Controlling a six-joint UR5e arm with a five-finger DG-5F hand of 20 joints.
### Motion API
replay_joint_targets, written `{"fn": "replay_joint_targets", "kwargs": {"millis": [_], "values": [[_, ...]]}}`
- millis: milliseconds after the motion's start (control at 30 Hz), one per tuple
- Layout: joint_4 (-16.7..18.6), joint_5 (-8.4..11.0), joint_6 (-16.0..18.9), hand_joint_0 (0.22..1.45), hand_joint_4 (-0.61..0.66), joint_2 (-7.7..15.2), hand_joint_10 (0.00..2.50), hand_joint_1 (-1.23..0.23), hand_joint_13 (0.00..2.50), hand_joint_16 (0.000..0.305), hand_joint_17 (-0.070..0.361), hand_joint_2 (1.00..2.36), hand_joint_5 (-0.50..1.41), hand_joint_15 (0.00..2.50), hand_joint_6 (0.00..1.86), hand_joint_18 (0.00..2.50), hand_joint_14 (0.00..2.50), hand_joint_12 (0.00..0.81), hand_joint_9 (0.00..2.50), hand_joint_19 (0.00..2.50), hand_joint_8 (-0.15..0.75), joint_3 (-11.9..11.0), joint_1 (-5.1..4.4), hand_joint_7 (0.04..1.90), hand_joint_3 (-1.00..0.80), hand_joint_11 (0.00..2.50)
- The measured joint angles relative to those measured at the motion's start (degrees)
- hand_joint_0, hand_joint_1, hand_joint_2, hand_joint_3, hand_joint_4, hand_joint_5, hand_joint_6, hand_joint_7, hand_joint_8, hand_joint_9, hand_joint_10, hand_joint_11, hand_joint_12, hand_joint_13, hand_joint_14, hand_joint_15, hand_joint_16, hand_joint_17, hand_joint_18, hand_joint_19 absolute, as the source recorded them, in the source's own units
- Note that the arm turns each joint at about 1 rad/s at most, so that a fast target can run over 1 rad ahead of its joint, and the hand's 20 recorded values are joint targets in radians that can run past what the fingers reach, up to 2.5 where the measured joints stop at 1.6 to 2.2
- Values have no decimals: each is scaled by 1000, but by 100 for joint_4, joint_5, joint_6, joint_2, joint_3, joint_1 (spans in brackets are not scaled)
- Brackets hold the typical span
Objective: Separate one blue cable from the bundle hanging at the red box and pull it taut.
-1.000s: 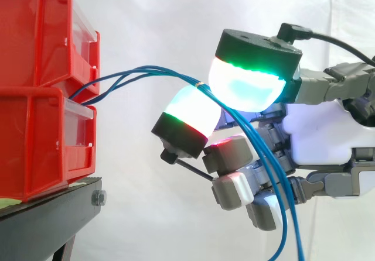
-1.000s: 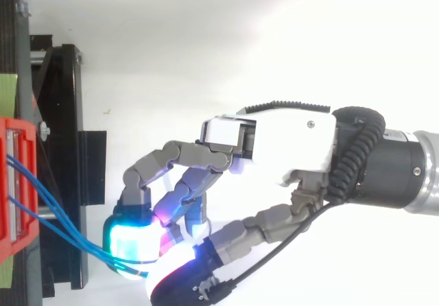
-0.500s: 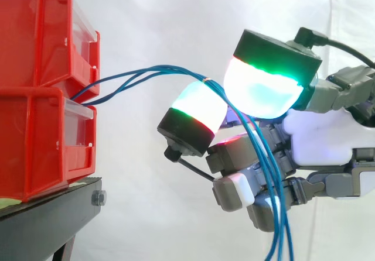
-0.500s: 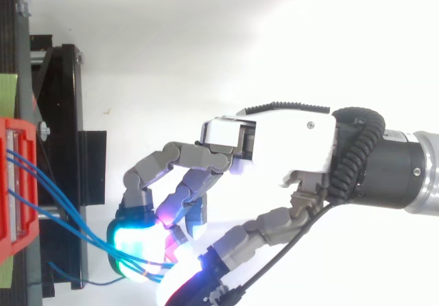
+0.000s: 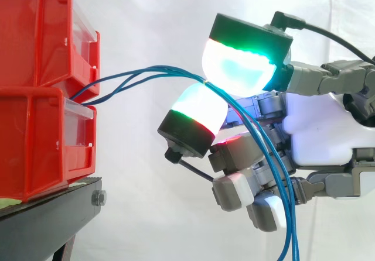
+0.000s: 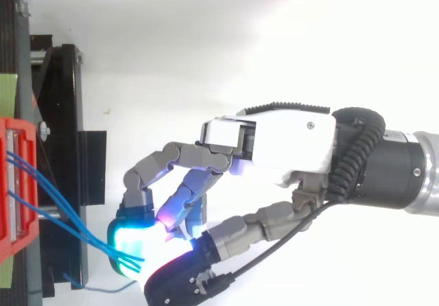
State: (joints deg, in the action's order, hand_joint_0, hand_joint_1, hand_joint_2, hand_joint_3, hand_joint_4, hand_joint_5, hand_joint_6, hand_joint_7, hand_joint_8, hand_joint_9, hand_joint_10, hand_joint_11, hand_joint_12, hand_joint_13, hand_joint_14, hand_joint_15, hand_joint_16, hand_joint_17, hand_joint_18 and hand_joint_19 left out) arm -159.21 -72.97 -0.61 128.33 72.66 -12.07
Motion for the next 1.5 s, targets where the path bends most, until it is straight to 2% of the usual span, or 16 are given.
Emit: {"fn": "replay_joint_targets", "kwargs": {"millis": [67,133,267,367,400,500,600,733,867,967,1033,1100,1233,1333,1433,1500], "values": [[2,1,0,636,139,0,23,-749,869,50,112,1024,-198,890,849,985,25,431,876,811,363,0,1,1113,-192,1273],[3,2,5,658,144,0,22,-746,860,50,113,1030,-213,878,852,976,24,429,841,813,355,0,1,1071,-2,1245],[4,2,27,698,155,0,22,-741,842,50,113,1027,-224,885,854,957,24,427,790,821,347,-1,2,1045,117,1204],[1,3,33,739,175,0,21,-775,832,50,112,1027,-240,884,860,924,24,426,740,831,339,0,-4,1028,14,1206],[-1,5,33,753,221,0,21,-783,814,50,113,1025,-256,882,877,914,24,426,699,837,343,0,-7,1036,-41,1214],[-11,8,38,716,299,0,21,-938,700,55,123,1026,-262,821,878,909,26,439,529,732,377,1,-18,1219,-163,1305],[-25,10,65,700,314,0,21,-988,675,56,126,1021,-268,814,895,911,24,435,471,714,381,1,-21,1194,-246,1315],[-47,10,95,711,308,2,24,-981,689,55,125,1009,-266,815,919,911,24,437,485,730,384,1,-22,1112,-395,1259],[-56,1,111,684,317,1,22,-967,709,55,123,1004,-265,824,906,918,25,440,496,739,383,2,-25,1103,-453,1252],[-70,-4,126,662,311,1,21,-908,761,54,121,1011,-262,833,896,940,24,442,633,756,374,1,-25,1039,-379,1227],[-83,-6,140,666,291,1,23,-789,806,53,119,1022,-252,851,875,971,24,440,711,770,367,1,-24,1014,-250,1201],[-89,-2,155,665,270,1,22,-731,828,52,117,1027,-244,852,862,980,24,436,753,779,366,2,-25,1011,-157,1188],[-82,1,164,670,267,0,22,-698,835,52,117,1029,-242,850,856,982,24,435,768,782,361,0,-25,1007,-85,1188],[-73,3,168,677,275,0,22,-714,822,52,117,1026,-244,851,857,976,24,438,745,772,366,0,-26,1055,-127,1189],[-74,-1,173,670,279,-1,21,-786,817,52,116,1015,-245,852,875,968,24,436,741,781,367,0,-26,1042,-325,1190],[-79,-4,177,674,279,-1,24,-784,819,51,116,1007,-240,843,883,967,24,437,744,779,369,-3,-27,1032,-418,1180]]}}
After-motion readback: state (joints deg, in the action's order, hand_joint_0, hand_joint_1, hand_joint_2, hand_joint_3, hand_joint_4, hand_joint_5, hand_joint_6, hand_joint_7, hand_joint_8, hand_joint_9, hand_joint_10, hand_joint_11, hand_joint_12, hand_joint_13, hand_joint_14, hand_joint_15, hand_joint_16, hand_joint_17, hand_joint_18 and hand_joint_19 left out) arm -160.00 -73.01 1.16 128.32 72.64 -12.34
